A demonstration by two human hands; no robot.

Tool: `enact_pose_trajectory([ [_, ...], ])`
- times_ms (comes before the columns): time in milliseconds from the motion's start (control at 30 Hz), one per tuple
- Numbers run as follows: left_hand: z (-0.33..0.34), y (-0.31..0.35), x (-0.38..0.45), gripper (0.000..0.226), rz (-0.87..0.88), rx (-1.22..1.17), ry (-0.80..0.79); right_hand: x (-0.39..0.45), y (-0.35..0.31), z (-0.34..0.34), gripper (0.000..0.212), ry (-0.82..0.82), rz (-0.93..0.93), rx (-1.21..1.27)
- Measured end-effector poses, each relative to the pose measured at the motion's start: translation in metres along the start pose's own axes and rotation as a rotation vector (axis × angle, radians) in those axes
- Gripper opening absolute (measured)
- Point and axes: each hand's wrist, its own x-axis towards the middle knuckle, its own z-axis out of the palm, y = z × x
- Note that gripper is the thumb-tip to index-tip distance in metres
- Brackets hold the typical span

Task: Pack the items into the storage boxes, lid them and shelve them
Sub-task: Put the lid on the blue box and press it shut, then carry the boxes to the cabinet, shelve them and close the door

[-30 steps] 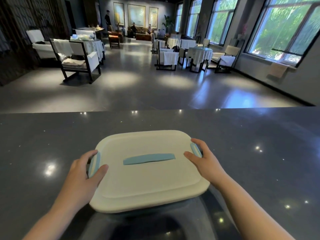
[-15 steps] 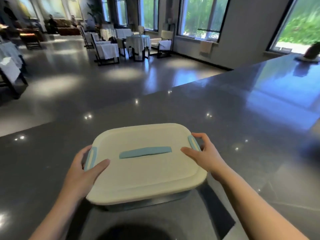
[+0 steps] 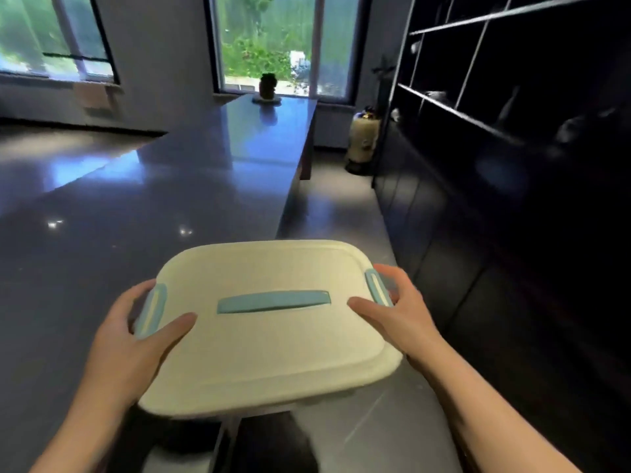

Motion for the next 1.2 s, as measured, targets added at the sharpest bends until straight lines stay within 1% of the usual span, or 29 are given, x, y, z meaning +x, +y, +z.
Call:
enact_pose_trajectory([
  [133, 0.108, 0.043, 0.015, 0.062, 0.103, -0.030, -0.208, 0.007, 0.033, -0.098, 0.064, 0.218, 0.054, -0.027],
  [267, 0.215, 0.072, 0.017, 0.061, 0.116, -0.053, -0.374, 0.014, 0.062, -0.181, 0.067, 0.378, 0.115, -0.041],
  [367, 0.282, 0.086, 0.017, 0.061, 0.131, -0.056, -0.475, 0.021, 0.083, -0.228, 0.067, 0.479, 0.134, -0.062],
  [467, 0.336, 0.099, 0.021, 0.060, 0.144, -0.065, -0.547, 0.030, 0.100, -0.257, 0.065, 0.541, 0.172, -0.050],
  [600, 0.396, 0.109, 0.046, 0.061, 0.133, -0.031, -0.622, 0.059, 0.114, -0.278, 0.061, 0.591, 0.226, -0.016],
  [733, 0.450, 0.103, 0.091, 0.062, 0.097, -0.014, -0.670, 0.114, 0.127, -0.283, 0.061, 0.623, 0.267, -0.009],
  [833, 0.488, 0.098, 0.140, 0.061, 0.070, -0.026, -0.686, 0.174, 0.135, -0.278, 0.063, 0.624, 0.268, 0.017],
  [967, 0.537, 0.107, 0.222, 0.057, 0.074, -0.045, -0.652, 0.270, 0.135, -0.264, 0.067, 0.632, 0.260, 0.055],
  [1033, 0.558, 0.115, 0.264, 0.060, 0.073, -0.026, -0.642, 0.318, 0.132, -0.259, 0.069, 0.624, 0.273, 0.067],
  [1200, 0.617, 0.131, 0.367, 0.072, 0.089, 0.049, -0.676, 0.429, 0.123, -0.251, 0.069, 0.657, 0.276, 0.103],
])
